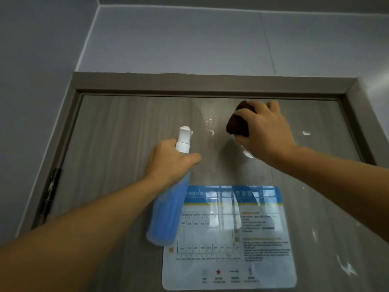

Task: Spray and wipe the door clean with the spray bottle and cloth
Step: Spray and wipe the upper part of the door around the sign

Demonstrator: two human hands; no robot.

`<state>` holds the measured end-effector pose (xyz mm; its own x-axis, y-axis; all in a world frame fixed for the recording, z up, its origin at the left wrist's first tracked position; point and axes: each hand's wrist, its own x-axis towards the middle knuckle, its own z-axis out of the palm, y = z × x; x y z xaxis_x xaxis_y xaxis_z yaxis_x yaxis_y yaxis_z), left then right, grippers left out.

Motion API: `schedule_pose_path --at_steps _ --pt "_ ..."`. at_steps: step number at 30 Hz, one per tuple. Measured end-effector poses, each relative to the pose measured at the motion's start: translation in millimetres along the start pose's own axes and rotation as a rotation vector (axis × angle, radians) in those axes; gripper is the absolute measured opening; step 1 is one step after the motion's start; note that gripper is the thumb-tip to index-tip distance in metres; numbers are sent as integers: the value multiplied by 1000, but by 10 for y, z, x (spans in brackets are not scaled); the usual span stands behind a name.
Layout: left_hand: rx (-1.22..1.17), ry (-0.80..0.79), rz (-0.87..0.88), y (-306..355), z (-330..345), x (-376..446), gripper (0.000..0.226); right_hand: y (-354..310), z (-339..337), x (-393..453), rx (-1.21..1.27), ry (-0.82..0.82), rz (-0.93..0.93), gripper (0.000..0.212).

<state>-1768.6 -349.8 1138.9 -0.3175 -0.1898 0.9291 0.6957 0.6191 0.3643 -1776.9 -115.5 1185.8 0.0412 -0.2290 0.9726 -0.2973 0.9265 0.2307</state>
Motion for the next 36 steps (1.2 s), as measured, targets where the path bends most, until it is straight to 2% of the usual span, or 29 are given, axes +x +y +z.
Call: schedule_pose_path --at_steps 6,10,15,19,23,28,34,36 --pt "-178 -10 -66 304 83 111 24 85 -104 116 23 44 19 56" --pt "-151 -75 -68 336 94 128 25 88 -79 131 20 45 20 55" --pt "-130 -62 -72 156 77 97 29 66 59 134 54 -11 7 58" --pt "-130 29 -105 2 22 111 46 -117 206 54 81 -179 -143 62" --pt "-111 70 -110 -54 2 158 62 -380 518 -210 -58 -284 -345 63" --pt "-127 78 -128 -136 19 212 68 -409 743 -175 -71 -201 -215 61" --pt "-169 75 -172 -276 23 307 62 -319 841 503 -19 -109 -29 40" --pt "-178 72 -167 -310 23 328 61 -286 877 742 -15 -100 20 42"
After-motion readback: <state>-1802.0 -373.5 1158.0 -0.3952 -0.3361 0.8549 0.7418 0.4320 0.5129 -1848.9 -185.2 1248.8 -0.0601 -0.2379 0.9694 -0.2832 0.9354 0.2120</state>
